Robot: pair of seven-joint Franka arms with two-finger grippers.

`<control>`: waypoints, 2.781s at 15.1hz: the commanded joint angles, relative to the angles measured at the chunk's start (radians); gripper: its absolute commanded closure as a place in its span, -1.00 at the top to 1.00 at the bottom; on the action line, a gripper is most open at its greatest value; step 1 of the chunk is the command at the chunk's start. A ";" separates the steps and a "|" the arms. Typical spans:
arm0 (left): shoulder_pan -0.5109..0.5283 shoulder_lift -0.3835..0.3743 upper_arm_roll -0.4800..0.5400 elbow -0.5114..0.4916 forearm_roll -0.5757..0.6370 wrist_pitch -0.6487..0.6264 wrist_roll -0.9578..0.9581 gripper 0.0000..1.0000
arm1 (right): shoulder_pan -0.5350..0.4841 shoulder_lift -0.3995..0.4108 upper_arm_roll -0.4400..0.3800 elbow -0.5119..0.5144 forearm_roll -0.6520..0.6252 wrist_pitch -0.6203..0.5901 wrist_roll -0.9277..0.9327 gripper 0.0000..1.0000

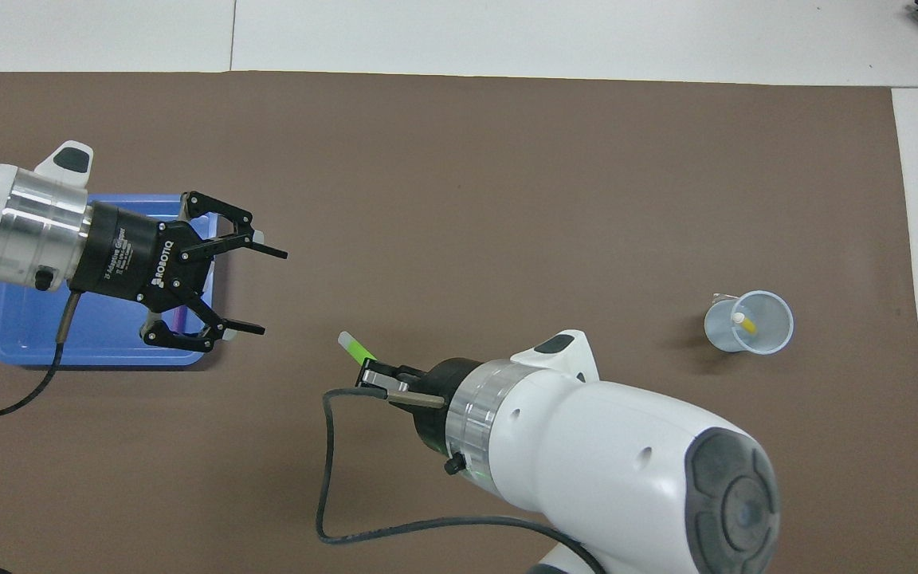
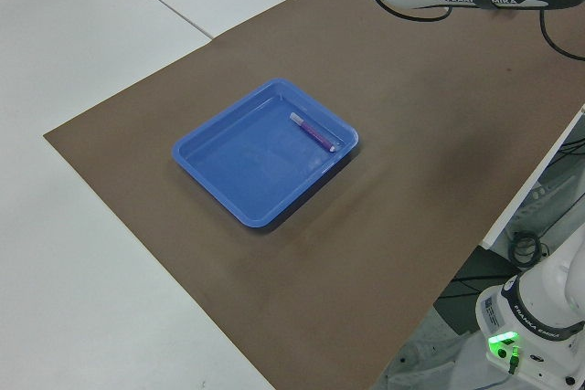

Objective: Right arm passes pens to left for tray arrangement
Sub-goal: 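Carry the green pen with the right gripper while the left gripper approaches, then grasp the green pen with the left gripper while the right gripper releases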

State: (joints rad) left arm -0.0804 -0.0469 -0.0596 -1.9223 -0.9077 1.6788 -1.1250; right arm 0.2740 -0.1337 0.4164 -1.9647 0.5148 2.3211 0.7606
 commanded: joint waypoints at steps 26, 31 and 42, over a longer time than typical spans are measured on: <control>-0.174 -0.130 0.012 -0.238 -0.145 0.266 0.019 -0.22 | -0.013 -0.026 -0.004 -0.029 0.027 0.012 -0.053 -1.00; -0.209 -0.131 0.012 -0.230 -0.143 0.269 0.024 -1.00 | -0.015 -0.026 -0.004 -0.029 0.027 0.012 -0.055 -1.00; -0.206 -0.131 0.012 -0.227 -0.143 0.268 0.013 -1.00 | -0.018 -0.023 -0.004 -0.028 0.027 0.009 -0.044 -1.00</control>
State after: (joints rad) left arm -0.2570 -0.1487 -0.0577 -2.1290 -1.0285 1.9286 -1.0971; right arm 0.2603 -0.1393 0.3998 -1.9708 0.5146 2.3203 0.7372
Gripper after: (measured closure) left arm 0.811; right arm 0.824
